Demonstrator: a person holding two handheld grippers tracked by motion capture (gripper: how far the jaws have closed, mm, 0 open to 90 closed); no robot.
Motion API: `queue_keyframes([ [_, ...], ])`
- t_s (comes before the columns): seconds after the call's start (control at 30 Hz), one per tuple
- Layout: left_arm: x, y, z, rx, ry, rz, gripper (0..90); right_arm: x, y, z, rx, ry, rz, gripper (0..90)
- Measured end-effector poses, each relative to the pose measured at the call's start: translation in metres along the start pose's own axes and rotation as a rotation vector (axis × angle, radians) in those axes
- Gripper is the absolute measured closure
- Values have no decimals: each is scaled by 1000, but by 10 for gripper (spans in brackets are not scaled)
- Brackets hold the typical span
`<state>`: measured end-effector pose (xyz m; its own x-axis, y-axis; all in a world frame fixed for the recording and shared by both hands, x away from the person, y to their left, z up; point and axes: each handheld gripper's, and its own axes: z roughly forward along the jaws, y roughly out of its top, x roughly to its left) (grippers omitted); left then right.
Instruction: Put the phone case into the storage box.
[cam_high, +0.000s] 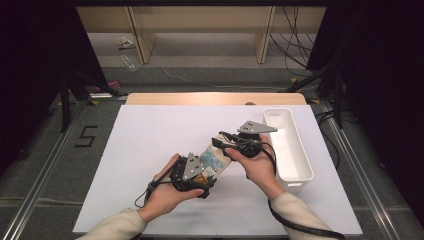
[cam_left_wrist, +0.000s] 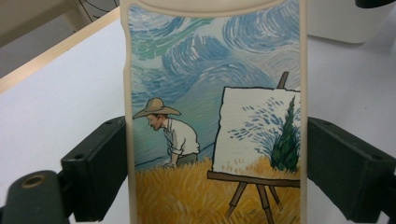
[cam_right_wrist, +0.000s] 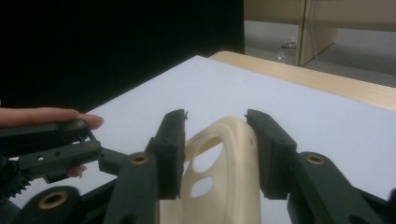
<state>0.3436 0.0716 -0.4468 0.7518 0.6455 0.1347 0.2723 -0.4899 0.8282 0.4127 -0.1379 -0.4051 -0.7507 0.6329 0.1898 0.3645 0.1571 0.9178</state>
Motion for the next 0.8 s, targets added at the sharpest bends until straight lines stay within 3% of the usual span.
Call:
queue_keyframes([
  [0.17, 0, -1, 1, 8, -3, 2, 114, -1, 1, -2, -13, 20, 28, 667],
  [0.43, -1, -3, 3, 23, -11, 10, 112, 8, 6, -6, -39, 102, 41, 781],
  [0.6, -2, -2, 4, 26, -15, 16, 109, 14, 8, -7, -37, 114, 38, 794],
  [0.7, -2, -1, 3, 3, -17, 10, 102, 17, 11, -9, -50, 115, 39, 797],
  [0.73, -2, 0, 3, 9, -18, 27, 98, 18, 12, -10, -52, 115, 38, 798],
  [0.8, -1, 0, 2, 11, -20, 27, 142, 20, 15, -12, -58, 112, 22, 800],
])
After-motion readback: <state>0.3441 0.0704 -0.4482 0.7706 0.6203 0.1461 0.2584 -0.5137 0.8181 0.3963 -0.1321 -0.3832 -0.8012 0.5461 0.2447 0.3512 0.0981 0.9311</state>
